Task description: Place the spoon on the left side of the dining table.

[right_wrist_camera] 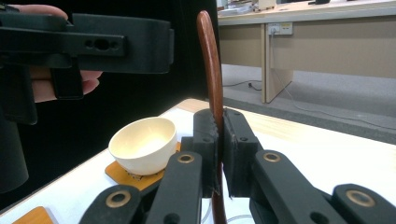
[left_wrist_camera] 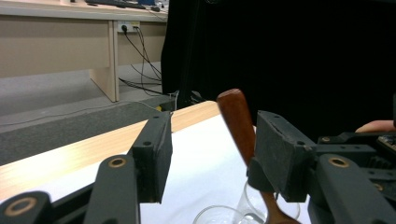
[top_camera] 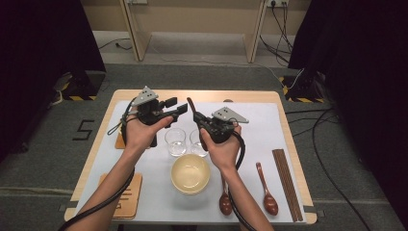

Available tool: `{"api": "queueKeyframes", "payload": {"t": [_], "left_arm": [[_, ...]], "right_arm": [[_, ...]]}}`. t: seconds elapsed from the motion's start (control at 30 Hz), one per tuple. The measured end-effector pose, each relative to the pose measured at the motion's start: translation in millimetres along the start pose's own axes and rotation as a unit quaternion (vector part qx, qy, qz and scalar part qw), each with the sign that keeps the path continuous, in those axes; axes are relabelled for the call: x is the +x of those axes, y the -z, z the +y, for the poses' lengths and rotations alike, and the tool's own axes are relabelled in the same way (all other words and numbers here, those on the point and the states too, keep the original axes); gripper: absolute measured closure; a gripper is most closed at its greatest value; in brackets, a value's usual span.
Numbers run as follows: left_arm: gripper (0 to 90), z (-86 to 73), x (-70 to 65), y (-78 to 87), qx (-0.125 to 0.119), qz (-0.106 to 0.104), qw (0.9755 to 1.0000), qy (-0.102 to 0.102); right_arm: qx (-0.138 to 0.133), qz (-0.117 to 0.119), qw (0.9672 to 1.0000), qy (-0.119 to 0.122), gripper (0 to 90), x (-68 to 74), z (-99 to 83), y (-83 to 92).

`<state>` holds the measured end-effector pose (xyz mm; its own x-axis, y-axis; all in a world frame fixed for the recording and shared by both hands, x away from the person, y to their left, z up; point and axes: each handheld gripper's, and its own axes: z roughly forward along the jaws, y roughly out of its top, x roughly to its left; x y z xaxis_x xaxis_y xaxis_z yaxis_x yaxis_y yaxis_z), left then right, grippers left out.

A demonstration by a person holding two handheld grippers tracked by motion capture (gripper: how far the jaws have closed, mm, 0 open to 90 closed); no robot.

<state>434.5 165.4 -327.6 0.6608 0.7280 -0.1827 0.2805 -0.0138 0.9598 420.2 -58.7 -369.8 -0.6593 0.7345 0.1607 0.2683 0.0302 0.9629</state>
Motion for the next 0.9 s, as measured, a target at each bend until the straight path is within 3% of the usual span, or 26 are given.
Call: {"api": "queueKeyframes", "payload": {"t": [0.23, 0.43, 0.77, 0.9], "left_arm": [[47.5, 0.4, -1.6, -11.2, 0.006, 0.0, 1.0, 0.002], [51.0, -0.3, -3.7, -18.9, 0.005, -0.012, 0.9998, 0.016], [69.3, -0.3, -7.2, -23.9, -0.007, -0.045, 0.9982, 0.04], [73.8, 2.9, -11.7, -21.1, -0.007, -0.054, 0.9981, 0.029]], "right_arm": [[0.002, 0.0, 1.0, 0.003, 85.1, 1.8, -0.4, -1.2], [0.0, -0.001, 1.0, 0.004, 85.1, 2.0, -0.2, -2.3], [-0.01, -0.006, 0.9999, 0.009, 84.8, 2.8, 3.7, 0.2], [-0.013, -0.005, 0.9998, 0.012, 84.5, 4.2, 4.5, 0.7]]}}
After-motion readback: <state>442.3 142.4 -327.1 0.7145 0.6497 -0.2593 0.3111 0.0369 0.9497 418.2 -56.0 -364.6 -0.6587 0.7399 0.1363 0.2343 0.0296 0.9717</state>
